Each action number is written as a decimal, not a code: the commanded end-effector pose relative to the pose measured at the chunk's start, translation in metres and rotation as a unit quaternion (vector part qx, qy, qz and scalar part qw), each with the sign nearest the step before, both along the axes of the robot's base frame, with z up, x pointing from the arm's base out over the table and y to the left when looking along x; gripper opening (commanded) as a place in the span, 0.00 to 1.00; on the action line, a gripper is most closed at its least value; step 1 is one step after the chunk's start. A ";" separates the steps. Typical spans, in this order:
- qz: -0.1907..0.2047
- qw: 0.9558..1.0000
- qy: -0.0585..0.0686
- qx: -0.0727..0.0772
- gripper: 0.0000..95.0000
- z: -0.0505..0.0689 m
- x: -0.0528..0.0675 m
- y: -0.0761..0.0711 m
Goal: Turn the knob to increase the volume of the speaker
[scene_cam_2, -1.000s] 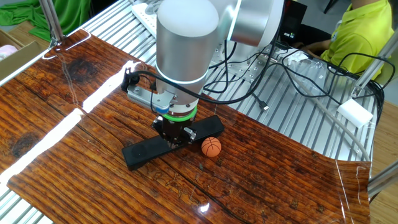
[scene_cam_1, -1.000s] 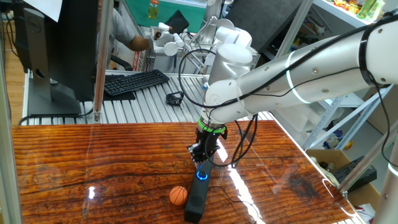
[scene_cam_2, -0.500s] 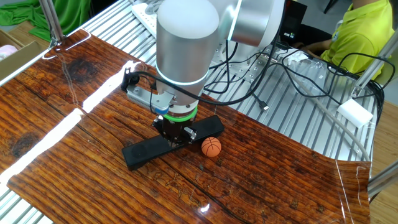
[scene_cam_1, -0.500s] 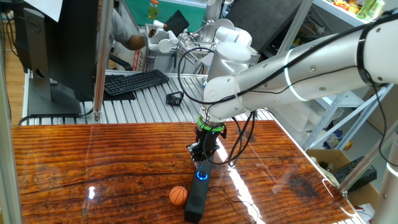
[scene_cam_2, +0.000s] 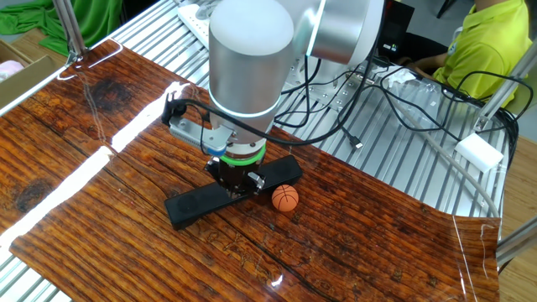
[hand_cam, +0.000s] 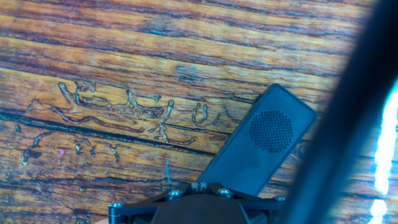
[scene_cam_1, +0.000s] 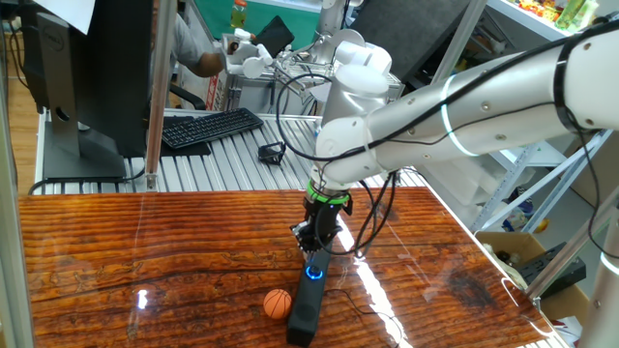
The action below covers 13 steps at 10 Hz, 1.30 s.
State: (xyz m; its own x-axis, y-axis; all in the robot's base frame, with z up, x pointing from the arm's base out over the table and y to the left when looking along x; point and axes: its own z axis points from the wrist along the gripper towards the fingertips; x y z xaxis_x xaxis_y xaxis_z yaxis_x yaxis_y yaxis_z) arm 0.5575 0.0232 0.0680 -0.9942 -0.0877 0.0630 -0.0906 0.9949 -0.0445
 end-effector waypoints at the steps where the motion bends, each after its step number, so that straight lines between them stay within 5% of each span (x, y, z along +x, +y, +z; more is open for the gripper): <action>1: 0.002 1.000 0.001 -0.001 0.00 0.000 0.000 0.000; 13: 0.006 1.000 0.010 -0.001 0.00 -0.001 -0.002 0.000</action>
State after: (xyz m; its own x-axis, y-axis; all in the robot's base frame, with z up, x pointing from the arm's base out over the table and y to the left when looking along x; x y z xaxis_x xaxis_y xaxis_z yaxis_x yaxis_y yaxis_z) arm 0.5543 0.0242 0.0670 -0.9913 -0.1009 0.0844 -0.1049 0.9935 -0.0441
